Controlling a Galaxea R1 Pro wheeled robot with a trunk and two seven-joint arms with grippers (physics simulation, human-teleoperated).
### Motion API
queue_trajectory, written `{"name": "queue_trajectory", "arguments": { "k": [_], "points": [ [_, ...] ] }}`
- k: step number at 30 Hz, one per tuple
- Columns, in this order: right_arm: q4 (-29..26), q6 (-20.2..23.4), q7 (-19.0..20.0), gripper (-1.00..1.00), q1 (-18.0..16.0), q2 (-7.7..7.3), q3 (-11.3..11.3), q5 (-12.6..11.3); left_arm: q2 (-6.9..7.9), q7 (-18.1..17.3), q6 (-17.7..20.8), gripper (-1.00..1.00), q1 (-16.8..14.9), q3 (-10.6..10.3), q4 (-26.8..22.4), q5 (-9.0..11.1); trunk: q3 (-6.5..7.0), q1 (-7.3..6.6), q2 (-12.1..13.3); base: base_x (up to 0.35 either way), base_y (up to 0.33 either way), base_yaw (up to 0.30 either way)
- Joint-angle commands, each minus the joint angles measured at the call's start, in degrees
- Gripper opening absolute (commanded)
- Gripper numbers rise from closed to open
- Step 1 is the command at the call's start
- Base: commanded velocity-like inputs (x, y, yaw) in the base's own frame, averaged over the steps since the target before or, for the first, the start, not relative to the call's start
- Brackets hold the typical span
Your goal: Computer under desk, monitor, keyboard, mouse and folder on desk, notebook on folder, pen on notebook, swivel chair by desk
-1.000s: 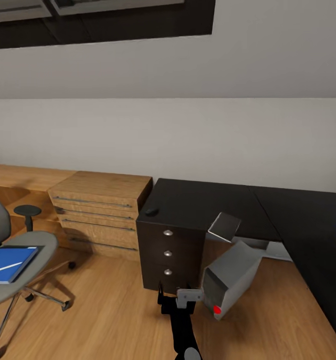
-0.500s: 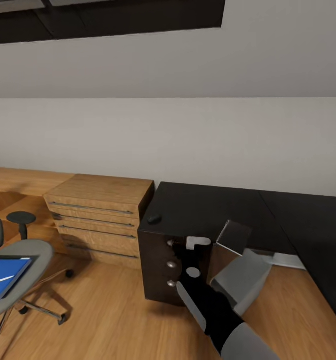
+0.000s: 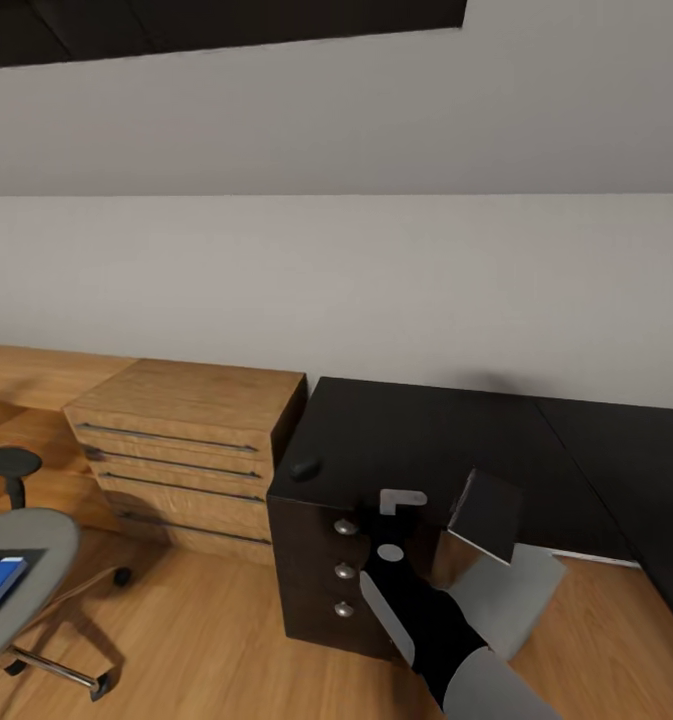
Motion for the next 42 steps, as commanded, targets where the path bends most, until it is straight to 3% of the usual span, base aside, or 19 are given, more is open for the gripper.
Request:
{"name": "queue_trajectory", "arguments": {
  "k": [1, 6, 9, 11, 13, 32, 37, 42],
  "points": [
    [0.0, 0.4, -0.4, 1.00, 0.0, 0.00, 0.3, -0.1, 0.04, 0.2, -0.3, 1.00, 0.0, -0.2, 0.0, 0.6, -0.05, 0.03, 0.0, 0.325, 0.000, 0.000],
    [0.0, 0.2, -0.2, 1.00, 0.0, 0.00, 0.8, -0.1, 0.05, 0.2, -0.3, 1.00, 0.0, -0.2, 0.0, 0.6, -0.05, 0.03, 0.0, 0.325, 0.001, 0.000],
    [-0.2, 0.1, -0.2, 1.00, 0.1, 0.00, 4.2, -0.1, 0.09, 0.2, -0.3, 1.00, 0.0, -0.2, 0.0, 0.6, -0.05, 0.03, 0.0, 0.325, 0.049, 0.000],
    [-1.6, 0.1, -0.4, 1.00, 0.2, 0.00, 8.7, -0.1, 0.12, 0.3, -0.2, 1.00, 0.0, -0.2, 0.0, 0.6, -0.05, 0.03, 0.0, 0.325, 0.066, 0.000],
    [-2.4, 0.1, -0.5, 1.00, 0.3, 0.00, 9.9, -0.2, 0.13, 0.3, -0.3, 1.00, 0.0, -0.2, -0.1, 0.6, -0.05, 0.03, 0.0, 0.312, 0.045, 0.015],
    [-2.9, 0.4, -0.3, 1.00, 0.3, 0.00, 10.7, -0.5, 0.13, 0.5, -0.5, 1.00, 0.0, -0.2, -0.1, 0.6, -0.20, 0.03, 0.0, 0.263, 0.024, 0.106],
    [-3.8, 2.0, -0.4, 1.00, 0.5, 0.00, 11.8, -2.1, -0.36, 0.6, -1.2, 1.00, 0.0, 0.0, -0.3, 0.5, -0.20, 0.03, 0.0, 0.000, 0.000, 0.000],
    [-3.3, 0.5, -0.4, 1.00, 0.6, 0.00, 12.3, -0.5, -0.05, 0.6, -1.2, 1.00, 0.0, 0.0, -0.3, 0.5, -0.20, 0.03, 0.0, 0.000, 0.000, 0.000]
  ]
}}
